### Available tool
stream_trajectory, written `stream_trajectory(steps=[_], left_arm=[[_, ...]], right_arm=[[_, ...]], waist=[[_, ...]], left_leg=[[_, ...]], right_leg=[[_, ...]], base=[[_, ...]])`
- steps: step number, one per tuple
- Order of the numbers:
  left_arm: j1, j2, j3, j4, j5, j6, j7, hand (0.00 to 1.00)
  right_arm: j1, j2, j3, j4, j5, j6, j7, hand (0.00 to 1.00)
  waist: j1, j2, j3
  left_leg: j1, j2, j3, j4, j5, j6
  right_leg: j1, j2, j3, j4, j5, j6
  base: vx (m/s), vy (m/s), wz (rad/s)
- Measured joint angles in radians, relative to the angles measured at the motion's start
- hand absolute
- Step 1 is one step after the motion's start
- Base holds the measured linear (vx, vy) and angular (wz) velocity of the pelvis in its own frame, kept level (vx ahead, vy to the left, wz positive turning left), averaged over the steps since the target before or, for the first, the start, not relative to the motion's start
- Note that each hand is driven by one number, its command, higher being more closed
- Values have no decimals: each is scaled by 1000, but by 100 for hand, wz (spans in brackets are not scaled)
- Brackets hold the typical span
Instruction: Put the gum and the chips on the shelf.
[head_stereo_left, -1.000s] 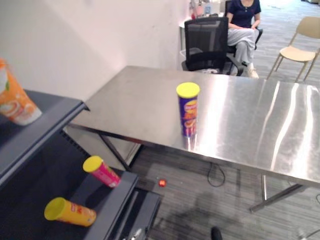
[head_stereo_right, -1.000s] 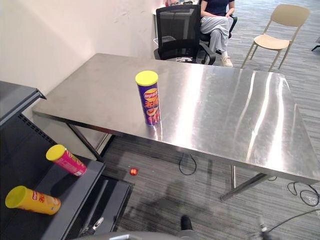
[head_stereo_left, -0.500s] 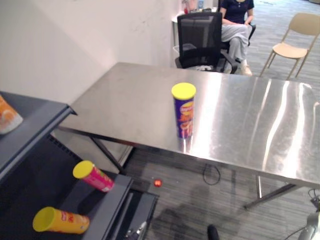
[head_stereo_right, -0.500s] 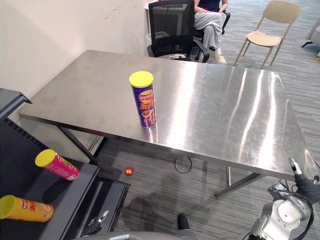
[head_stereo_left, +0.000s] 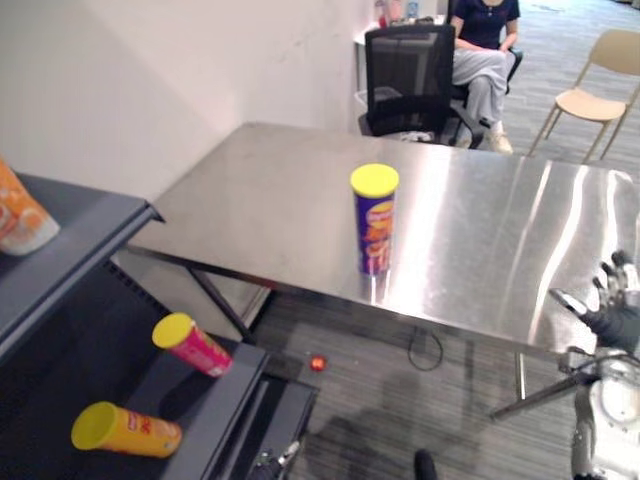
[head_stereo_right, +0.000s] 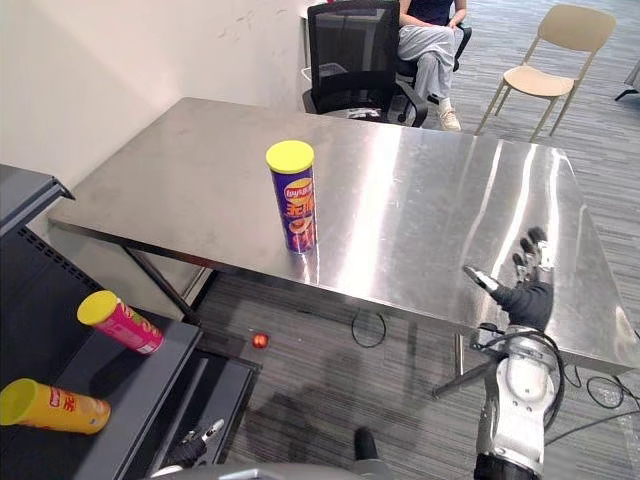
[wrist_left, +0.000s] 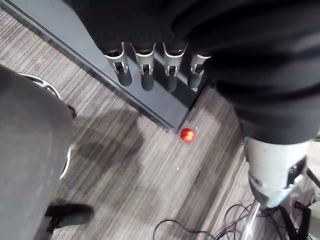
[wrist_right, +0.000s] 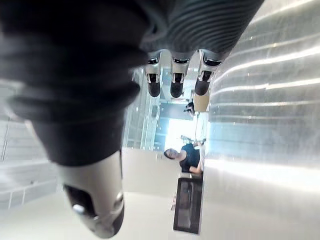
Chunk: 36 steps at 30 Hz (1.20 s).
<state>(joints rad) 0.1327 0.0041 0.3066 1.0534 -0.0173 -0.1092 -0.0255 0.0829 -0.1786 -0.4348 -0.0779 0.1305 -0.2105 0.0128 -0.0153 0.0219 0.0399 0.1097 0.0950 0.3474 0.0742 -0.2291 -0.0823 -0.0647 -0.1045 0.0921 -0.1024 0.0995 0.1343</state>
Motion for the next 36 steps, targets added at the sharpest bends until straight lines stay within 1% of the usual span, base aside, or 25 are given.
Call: stream_trajectory(steps=[1, 5, 8, 12, 16, 25, 27, 32, 36], left_arm=[[-2, 2, -6, 0, 0, 0, 0, 0], [-10, 6, -9, 0, 0, 0, -1, 0], [-14, 12, -28, 0, 0, -2, -1, 0], [-14, 13, -35, 0, 0, -5, -1, 0], [-16, 22, -47, 0, 0, -11, -1, 0], [-22, 29, -75, 2, 0, -11, 3, 0], [-29, 29, -76, 2, 0, -11, 8, 0], [-29, 29, -76, 1, 0, -11, 13, 0], [-31, 30, -77, 2, 0, -10, 18, 0]], right_arm=[[1, -7, 35, -8, 6, 0, 23, 0], [3, -9, 104, -37, 18, -1, 65, 0], [3, -11, 143, -41, 38, -1, 85, 0], [1, -32, 213, -66, 46, -1, 101, 0], [-27, -59, 277, -68, 46, -1, 103, 0], [-125, -66, 366, -58, 46, -1, 74, 0], [-150, -79, 389, -39, 46, 0, 65, 0], [-189, -79, 413, 8, 46, 3, 59, 0], [-230, -79, 425, 30, 45, 17, 51, 0]], waist=[[0, 0, 0], [7, -8, 5], [17, -12, 7], [17, -12, 8], [20, -23, 15], [29, -23, 15], [43, -23, 15], [47, -23, 16], [48, -23, 17]], left_leg=[[0, 1, -1, 0, 0, 0], [0, 3, -3, 3, 0, 0], [0, 4, -7, 5, 0, 0], [0, 4, -15, 6, 0, 0], [-4, 4, -29, 14, 0, 0], [-6, 3, -34, 15, 1, 1], [-6, 3, -37, 15, 1, 1], [-7, 3, -58, 14, 4, 2], [-7, 2, -58, 13, 6, 3]], right_leg=[[1, 1, -1, 0, 0, 0], [4, 0, -4, 0, 0, 0], [6, -2, -9, 0, 0, 0], [11, -4, -17, -1, 0, 0], [18, -4, -34, -1, 0, 0], [18, -4, -39, -1, 0, 0], [20, -5, -44, -1, 0, 0], [32, -6, -67, -2, 0, 0], [32, -7, -69, -3, 0, 0]], base=[[-17, -34, 1], [-29, -38, 2], [-30, -35, 4], [-25, -35, 5], [-26, -36, 9], [-15, -22, 1], [-21, -34, 4], [-17, -32, 12], [-6, -7, 1]])
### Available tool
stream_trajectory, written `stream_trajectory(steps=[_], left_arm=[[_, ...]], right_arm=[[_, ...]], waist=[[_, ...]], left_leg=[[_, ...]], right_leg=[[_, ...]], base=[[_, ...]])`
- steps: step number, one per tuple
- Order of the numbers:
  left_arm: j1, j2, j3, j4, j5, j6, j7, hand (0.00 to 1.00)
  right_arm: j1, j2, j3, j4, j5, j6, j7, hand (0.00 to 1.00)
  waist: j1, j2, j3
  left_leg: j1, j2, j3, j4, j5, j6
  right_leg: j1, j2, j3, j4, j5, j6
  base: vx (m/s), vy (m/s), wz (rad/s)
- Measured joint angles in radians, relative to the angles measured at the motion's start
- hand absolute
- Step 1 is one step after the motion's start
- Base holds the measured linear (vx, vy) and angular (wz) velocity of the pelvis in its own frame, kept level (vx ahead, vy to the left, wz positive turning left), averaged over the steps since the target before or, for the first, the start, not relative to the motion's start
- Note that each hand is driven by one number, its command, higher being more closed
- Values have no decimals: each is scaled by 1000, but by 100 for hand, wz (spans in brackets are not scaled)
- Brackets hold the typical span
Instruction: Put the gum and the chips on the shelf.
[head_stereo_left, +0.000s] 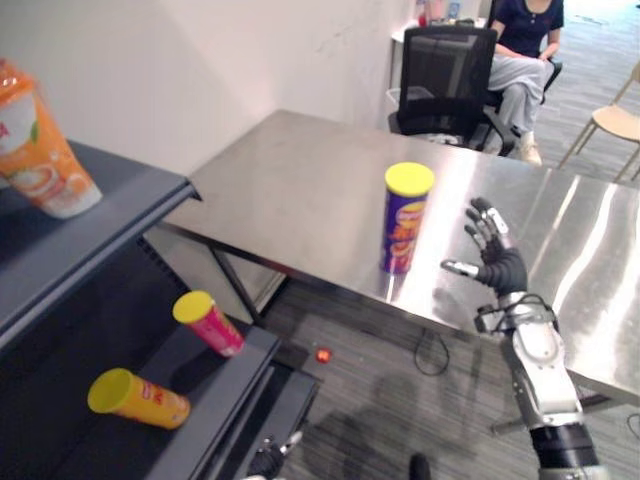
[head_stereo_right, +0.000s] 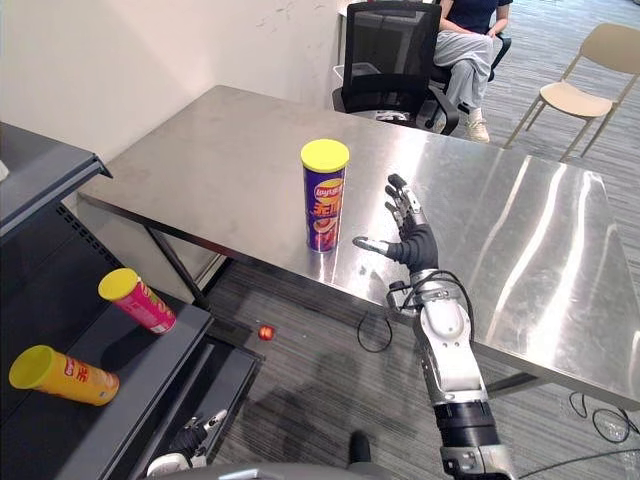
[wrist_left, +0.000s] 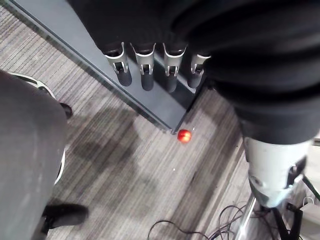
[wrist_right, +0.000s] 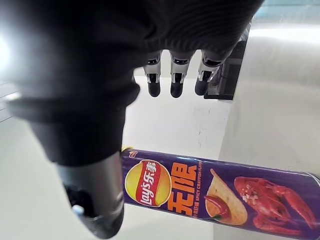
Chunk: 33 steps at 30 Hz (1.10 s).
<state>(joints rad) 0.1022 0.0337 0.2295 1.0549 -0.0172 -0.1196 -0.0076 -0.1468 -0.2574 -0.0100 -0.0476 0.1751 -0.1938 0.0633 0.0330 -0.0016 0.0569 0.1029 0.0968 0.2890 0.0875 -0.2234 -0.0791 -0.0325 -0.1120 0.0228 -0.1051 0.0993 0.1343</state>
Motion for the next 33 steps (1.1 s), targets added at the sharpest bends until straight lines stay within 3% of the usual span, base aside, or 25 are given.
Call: stream_trajectory(steps=[18, 33], left_arm=[[-19, 5, -8, -1, -1, 5, 3, 0], [-28, 5, -8, -23, -3, 14, 4, 0]], right_arm=[[-138, 1, 41, 183, -20, 23, -40, 0], [-240, 2, 102, 234, -20, 52, -58, 0]], waist=[[13, -3, 31], [35, -12, 59]], left_leg=[[1, -4, -30, -33, 25, -1], [-13, -13, -56, -34, 31, 4]], right_leg=[[3, -3, -39, -1, 1, -1], [5, -15, -68, -2, 1, -1]], base=[[-12, -22, 4], [-11, -12, 5]])
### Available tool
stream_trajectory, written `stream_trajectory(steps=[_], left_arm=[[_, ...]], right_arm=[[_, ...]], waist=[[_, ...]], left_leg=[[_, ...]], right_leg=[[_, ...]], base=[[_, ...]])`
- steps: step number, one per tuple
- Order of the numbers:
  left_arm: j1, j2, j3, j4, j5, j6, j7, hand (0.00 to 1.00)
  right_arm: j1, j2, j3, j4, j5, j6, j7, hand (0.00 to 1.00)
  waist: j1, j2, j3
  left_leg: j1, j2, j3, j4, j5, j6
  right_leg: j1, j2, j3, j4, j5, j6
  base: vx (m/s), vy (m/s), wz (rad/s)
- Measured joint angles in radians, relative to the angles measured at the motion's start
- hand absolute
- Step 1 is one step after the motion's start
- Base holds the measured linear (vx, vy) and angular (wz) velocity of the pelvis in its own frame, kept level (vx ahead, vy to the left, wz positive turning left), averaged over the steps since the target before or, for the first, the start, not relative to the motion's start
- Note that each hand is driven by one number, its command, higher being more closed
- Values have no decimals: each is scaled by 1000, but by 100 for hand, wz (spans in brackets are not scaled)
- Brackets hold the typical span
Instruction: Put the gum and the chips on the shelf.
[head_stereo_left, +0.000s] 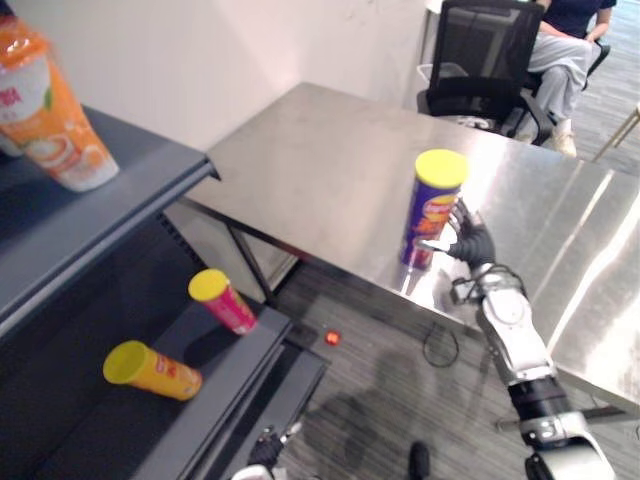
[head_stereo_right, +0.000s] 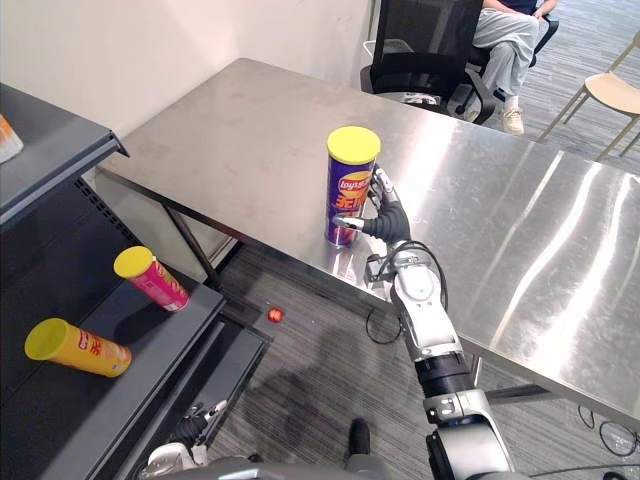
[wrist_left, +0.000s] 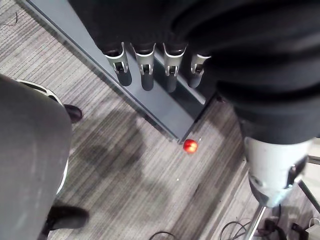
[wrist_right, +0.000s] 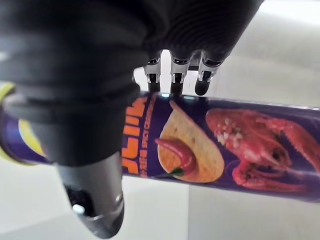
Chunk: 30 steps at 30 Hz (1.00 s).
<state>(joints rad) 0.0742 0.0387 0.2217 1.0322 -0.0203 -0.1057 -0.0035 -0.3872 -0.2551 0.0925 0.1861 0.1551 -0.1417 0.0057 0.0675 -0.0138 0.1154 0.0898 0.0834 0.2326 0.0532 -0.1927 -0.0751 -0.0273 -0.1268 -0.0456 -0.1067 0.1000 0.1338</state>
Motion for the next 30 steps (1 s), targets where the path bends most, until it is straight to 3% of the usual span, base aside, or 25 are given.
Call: stream_trajectory(steps=[3, 4, 16, 30], left_arm=[[0, 0, 0, -3, 0, 0, 1, 0], [0, 0, 0, -5, -1, 0, 1, 0], [-1, 0, 2, -17, -6, 0, 9, 0], [-2, 4, 1, -19, -5, 1, 30, 0]], right_arm=[[-18, 1, 3, 23, 0, 1, -1, 0], [-23, 1, 4, 27, 0, 2, -1, 100], [-61, 9, 6, 66, -2, 7, -19, 100], [-57, 37, -33, 48, -35, 15, -44, 100]], waist=[[4, -1, 1], [6, -3, 2], [18, -13, 8], [12, -18, 15]], left_leg=[[-1, -1, -2, -2, 0, 0], [0, -1, -3, -3, 0, 0], [2, -2, -28, -15, 4, 3], [-4, -18, -77, -14, 15, 17]], right_leg=[[0, -1, -3, 0, 0, 0], [0, -1, -4, 0, 0, 0], [11, -3, -36, -1, 1, -1], [32, -24, -83, 0, 1, -1]], base=[[0, 0, 0], [0, 0, 0], [-4, -16, 6], [-15, -12, 9]])
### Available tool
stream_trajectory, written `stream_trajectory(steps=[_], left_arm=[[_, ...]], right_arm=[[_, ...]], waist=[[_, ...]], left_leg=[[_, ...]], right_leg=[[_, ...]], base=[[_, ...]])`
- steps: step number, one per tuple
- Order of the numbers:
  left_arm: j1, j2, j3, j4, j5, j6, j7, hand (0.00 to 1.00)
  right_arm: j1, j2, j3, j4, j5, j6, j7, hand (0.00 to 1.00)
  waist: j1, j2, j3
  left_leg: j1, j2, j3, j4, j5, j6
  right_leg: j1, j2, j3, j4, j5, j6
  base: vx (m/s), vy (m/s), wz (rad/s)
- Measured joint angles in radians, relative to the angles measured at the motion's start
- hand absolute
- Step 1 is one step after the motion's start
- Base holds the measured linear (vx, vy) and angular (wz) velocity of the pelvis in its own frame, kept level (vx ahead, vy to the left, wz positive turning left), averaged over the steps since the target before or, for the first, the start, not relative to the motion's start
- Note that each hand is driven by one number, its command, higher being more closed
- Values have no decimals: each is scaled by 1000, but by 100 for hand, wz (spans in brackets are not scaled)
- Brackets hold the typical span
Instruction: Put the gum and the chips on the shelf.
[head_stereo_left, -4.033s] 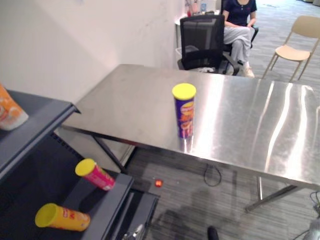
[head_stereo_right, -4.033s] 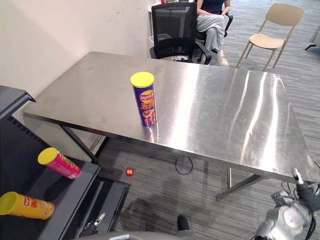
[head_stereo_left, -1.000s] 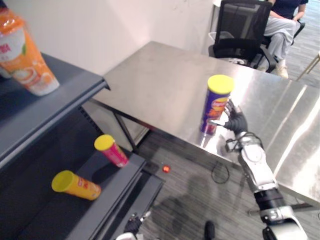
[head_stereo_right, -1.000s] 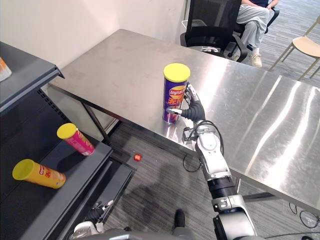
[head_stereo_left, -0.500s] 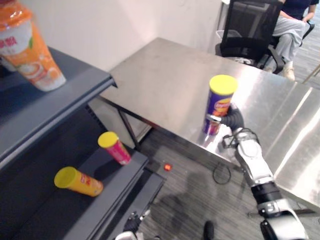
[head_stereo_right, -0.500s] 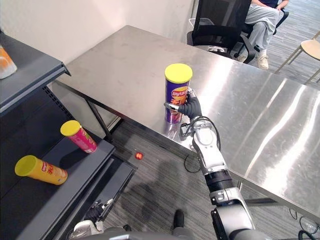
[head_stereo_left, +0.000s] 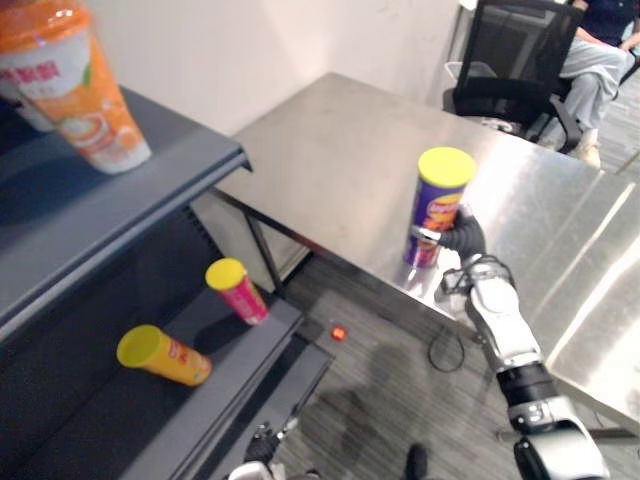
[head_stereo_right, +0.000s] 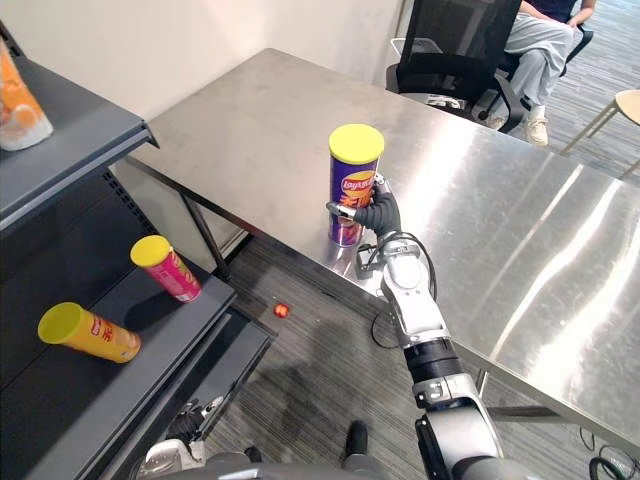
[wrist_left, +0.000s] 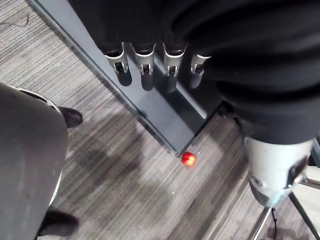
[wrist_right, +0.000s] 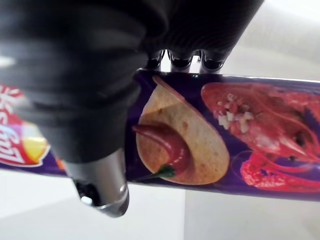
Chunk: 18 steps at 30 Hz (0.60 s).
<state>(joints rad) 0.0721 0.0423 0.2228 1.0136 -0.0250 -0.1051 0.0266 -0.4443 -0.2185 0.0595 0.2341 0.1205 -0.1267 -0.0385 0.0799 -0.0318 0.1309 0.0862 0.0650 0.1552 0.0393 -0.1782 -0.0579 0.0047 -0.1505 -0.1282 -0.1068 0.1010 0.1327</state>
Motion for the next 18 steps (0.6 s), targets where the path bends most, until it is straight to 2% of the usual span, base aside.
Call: stream_trajectory(steps=[5, 13, 18], left_arm=[[-1, -2, 0, -7, 0, 0, 10, 0], [2, -1, 21, -19, 1, 0, 11, 0], [12, 0, 31, -19, 1, 0, 11, 0]], right_arm=[[22, 0, -77, -167, -1, 8, -23, 100], [146, 2, -185, -387, 119, -40, -36, 100], [232, 2, -251, -463, 158, -58, -24, 100]], waist=[[1, 8, 11], [3, -3, 16], [-24, -6, 14]], left_leg=[[-11, -9, -8, 10, 13, 5], [-14, -10, -4, 11, 16, 4], [-11, -2, -4, -4, 28, -3]], right_leg=[[-21, -14, 1, 42, -2, -2], [-35, -19, 20, 57, -26, -1], [-37, -5, 22, 53, -26, -2]], base=[[-57, -6, 7], [-82, -44, -5], [-34, -50, -1]])
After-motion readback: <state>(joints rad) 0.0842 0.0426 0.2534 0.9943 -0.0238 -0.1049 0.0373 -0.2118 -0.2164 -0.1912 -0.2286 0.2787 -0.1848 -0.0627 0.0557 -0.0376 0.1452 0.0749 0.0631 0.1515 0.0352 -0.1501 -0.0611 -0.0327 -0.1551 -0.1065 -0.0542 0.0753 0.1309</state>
